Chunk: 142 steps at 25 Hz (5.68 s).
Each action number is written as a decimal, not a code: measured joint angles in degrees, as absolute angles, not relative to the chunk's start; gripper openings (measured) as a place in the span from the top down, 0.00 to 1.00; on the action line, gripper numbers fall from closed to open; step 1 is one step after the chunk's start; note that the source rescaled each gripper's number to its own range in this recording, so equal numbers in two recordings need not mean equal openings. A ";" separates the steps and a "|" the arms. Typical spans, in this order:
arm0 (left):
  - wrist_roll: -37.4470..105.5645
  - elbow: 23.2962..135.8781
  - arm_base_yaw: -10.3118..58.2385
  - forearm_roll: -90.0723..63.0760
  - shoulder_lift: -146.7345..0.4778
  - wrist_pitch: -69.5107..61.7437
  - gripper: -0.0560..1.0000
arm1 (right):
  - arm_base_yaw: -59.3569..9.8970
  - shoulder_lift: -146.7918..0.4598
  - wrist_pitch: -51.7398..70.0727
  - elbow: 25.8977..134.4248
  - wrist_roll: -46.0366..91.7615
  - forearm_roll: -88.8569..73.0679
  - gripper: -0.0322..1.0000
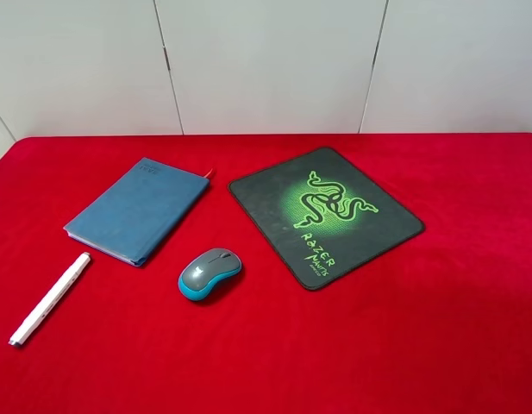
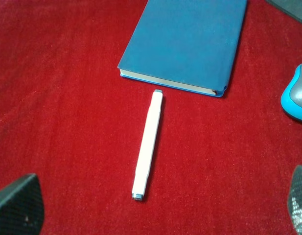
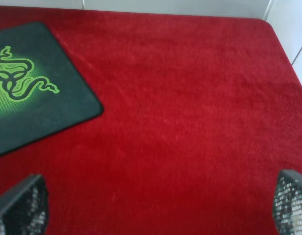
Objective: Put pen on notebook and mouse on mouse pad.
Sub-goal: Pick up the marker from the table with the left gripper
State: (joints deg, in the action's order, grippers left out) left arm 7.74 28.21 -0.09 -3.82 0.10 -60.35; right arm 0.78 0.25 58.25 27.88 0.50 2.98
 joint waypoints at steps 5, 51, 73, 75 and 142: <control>7.74 28.50 -0.09 -3.82 0.10 -60.35 0.00 | 0.78 0.25 58.25 27.88 0.50 2.98 0.00; 4.76 39.70 -0.09 2.52 -74.64 -43.37 0.00 | 0.78 0.25 58.25 27.88 0.50 2.98 0.00; 4.88 30.76 -0.09 -1.20 -95.64 -20.11 0.00 | 0.78 0.25 58.25 27.88 0.50 2.98 0.00; 5.02 30.76 0.00 -1.47 -96.27 -19.36 0.00 | 0.78 0.25 58.25 27.88 0.50 2.98 0.00; 5.58 35.37 0.51 -2.10 -89.21 -37.85 0.95 | 0.78 0.25 58.25 27.88 0.50 2.98 0.00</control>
State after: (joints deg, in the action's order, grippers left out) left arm 5.58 35.37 0.51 -2.10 -89.21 -37.85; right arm 0.78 0.25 58.25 27.88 0.50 2.98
